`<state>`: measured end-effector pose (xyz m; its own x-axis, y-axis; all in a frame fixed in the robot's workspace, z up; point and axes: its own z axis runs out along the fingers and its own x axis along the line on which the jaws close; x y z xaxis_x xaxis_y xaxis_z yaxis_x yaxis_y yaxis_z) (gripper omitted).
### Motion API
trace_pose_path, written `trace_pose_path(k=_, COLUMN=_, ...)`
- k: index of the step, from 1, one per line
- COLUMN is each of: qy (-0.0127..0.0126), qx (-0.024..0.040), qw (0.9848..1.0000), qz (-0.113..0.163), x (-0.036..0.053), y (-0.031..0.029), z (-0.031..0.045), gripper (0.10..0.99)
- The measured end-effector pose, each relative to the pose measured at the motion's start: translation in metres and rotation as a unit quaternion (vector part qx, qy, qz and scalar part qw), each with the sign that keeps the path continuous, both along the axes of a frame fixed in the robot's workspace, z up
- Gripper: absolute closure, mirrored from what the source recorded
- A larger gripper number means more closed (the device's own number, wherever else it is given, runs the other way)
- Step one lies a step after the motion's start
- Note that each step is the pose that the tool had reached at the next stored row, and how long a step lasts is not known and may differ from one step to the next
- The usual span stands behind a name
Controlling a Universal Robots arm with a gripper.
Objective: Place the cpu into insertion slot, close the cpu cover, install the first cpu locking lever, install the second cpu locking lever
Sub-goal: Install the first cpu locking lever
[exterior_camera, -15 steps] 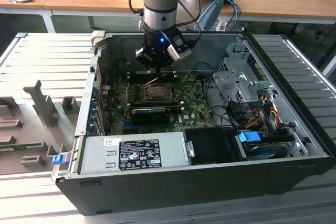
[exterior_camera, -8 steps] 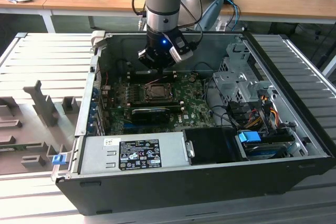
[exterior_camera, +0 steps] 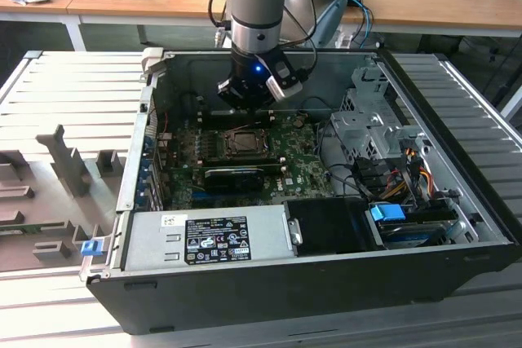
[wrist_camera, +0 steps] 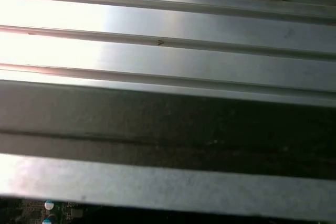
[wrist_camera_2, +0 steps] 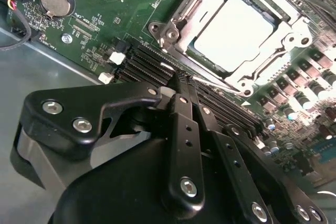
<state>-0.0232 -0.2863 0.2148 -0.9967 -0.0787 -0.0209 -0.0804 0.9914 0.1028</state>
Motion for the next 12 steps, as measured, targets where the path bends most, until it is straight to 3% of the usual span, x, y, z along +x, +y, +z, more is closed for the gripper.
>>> trace_pose_path(k=12, qy=0.0, qx=0.0011, qw=1.0, qz=0.0, x=0.0025, y=-0.0028, z=-0.0071, gripper=0.98)
